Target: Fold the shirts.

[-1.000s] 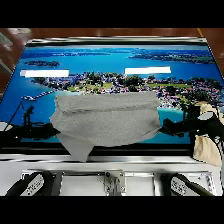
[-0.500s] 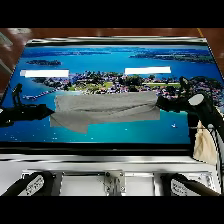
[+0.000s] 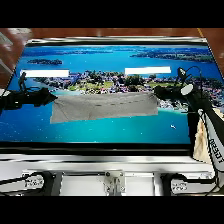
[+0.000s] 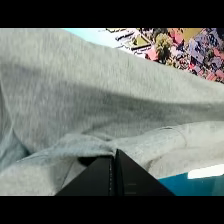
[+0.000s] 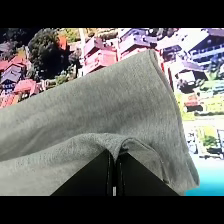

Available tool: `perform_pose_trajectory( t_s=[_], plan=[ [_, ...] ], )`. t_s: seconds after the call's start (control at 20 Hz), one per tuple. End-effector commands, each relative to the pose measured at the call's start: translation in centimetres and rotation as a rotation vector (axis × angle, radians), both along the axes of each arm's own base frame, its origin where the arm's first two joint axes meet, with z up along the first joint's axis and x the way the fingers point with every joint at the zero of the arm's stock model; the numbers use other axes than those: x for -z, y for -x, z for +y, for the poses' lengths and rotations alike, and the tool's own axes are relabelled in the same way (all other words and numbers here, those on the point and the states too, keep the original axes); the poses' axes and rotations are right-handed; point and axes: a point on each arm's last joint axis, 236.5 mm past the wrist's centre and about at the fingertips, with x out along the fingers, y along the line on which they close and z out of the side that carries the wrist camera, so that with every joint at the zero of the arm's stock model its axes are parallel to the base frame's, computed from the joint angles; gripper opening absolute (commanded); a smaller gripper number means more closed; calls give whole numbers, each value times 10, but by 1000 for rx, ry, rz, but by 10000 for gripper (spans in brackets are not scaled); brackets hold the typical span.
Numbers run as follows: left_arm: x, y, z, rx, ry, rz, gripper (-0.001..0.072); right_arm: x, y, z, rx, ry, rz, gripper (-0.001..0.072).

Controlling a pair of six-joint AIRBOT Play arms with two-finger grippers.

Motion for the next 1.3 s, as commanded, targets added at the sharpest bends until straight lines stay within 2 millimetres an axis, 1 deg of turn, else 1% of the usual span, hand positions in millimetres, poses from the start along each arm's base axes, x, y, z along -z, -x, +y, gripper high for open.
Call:
perform_pose_trajectory(
  t_s=[0.0,0.05,0.15,0.2,0.3,0.35,0.4,0.45,0.5,0.6,0.7,0.75,0.8,0.85,0.9,1.0,1.05,1.15,1.25],
  plan=[
    [15,-32,2,-35,70,10,43,17,-7,-2,18,-1,19,63],
    [18,-39,6,-49,63,3,43,20,-8,-3,21,0,20,63],
    [29,-48,13,-79,53,7,43,29,-8,-4,28,-1,33,63],
    [37,-48,14,-83,55,20,43,34,-8,-4,34,-6,45,64],
    [52,-41,6,-60,83,74,46,42,-6,-3,56,-24,70,65],
    [59,-37,0,-40,98,100,77,44,-6,-3,63,-29,75,92],
    [62,-34,-3,-29,108,116,204,43,-6,-3,65,-29,73,186],
    [63,-32,-3,-25,112,121,428,42,-6,-3,64,-29,71,428],
    [61,-31,-3,-21,118,122,603,37,-7,-6,62,-23,62,625],
    [50,-31,2,-6,133,116,609,19,-7,-19,53,18,27,638],
    [35,-29,8,14,164,119,609,3,-8,-45,96,36,-1,638],
    [27,-26,9,23,188,129,609,2,-6,-57,158,-2,14,638],
    [18,-23,7,47,212,132,609,6,-3,-64,206,-48,44,638],
    [11,-21,5,65,226,129,609,14,2,-64,229,-95,82,638],
    [3,-20,3,72,235,118,608,25,7,-60,233,-130,124,638],
    [-14,-23,-2,72,253,83,608,49,17,-47,221,-175,208,638],
    [-24,-25,-5,67,275,60,608,59,19,-38,217,-202,237,638],
    [-48,-32,-11,55,331,7,608,72,17,-19,203,-253,256,638],
    [-69,-37,-15,53,377,-51,608,78,14,-3,196,-296,264,637]
  ],
)
